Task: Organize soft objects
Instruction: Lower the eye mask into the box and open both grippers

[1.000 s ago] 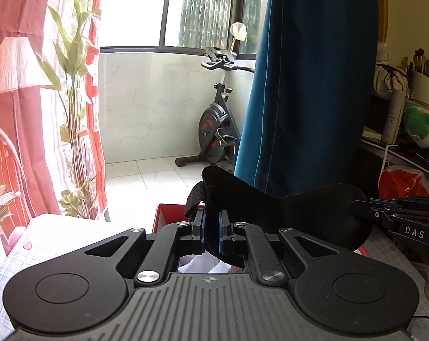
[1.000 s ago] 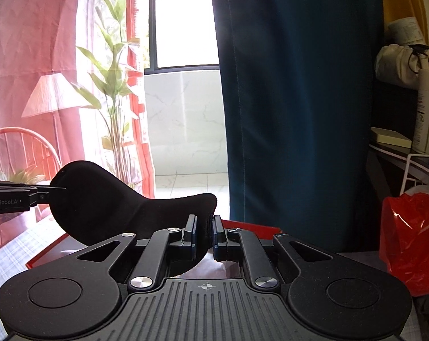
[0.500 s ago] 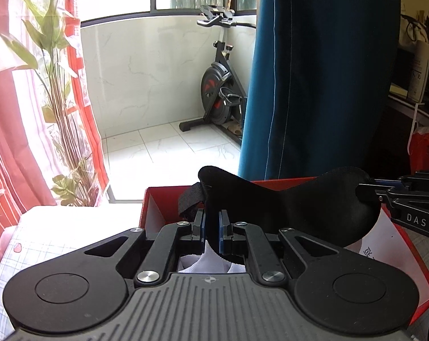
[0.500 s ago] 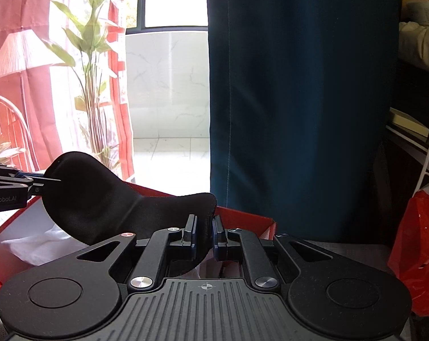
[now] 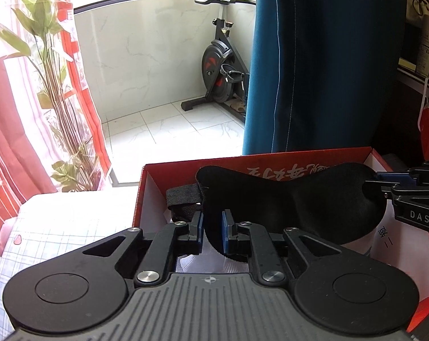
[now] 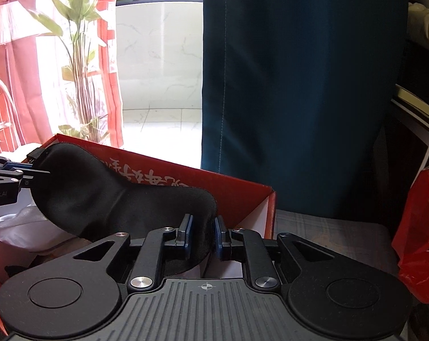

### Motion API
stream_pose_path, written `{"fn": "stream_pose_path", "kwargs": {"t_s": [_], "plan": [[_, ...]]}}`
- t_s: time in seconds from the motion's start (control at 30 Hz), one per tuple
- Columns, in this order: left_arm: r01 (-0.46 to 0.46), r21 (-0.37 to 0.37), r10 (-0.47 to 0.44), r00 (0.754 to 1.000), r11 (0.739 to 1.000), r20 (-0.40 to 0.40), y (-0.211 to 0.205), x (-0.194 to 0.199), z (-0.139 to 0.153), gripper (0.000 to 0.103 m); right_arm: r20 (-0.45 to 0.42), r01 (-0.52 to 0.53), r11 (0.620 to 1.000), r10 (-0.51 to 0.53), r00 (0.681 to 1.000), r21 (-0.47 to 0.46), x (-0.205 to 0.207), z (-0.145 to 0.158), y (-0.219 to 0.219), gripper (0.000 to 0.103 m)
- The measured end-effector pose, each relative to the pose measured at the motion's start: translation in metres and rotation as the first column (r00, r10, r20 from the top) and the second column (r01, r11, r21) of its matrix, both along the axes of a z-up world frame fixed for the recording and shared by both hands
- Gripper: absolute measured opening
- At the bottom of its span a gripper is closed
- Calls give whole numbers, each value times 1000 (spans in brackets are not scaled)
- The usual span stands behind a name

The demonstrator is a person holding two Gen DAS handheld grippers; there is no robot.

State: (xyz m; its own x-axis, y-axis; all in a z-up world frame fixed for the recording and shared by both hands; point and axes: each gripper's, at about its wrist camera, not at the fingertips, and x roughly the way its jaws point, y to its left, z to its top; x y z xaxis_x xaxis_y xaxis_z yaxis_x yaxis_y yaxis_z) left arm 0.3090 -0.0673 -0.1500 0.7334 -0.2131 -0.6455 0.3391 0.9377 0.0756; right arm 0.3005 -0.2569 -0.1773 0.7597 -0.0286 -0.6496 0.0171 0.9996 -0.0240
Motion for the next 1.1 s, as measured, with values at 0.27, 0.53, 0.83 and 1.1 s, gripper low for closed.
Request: {"fn": "stream_pose_path", "kwargs": {"t_s": [0.27,0.53,0.83,1.1], "plan": [[-1,-7,1,999,1000,44,8,-17,13,40,17,-8,1000,9,1000,-29,-15,12,-4,23],[1,-19,1,997,1000,75,16,-47,20,52,24,-14,1000,14,1000,6,-38,24,-3,29],[-4,-46,8,997,999,72,28,-83,24,53,34,-44,998,43,998,35,-74,32,12,29],[1,-60,2,998,998,60,35,-121,19,53,33,-98,994,96,995,50,-115,30,31,29]]}}
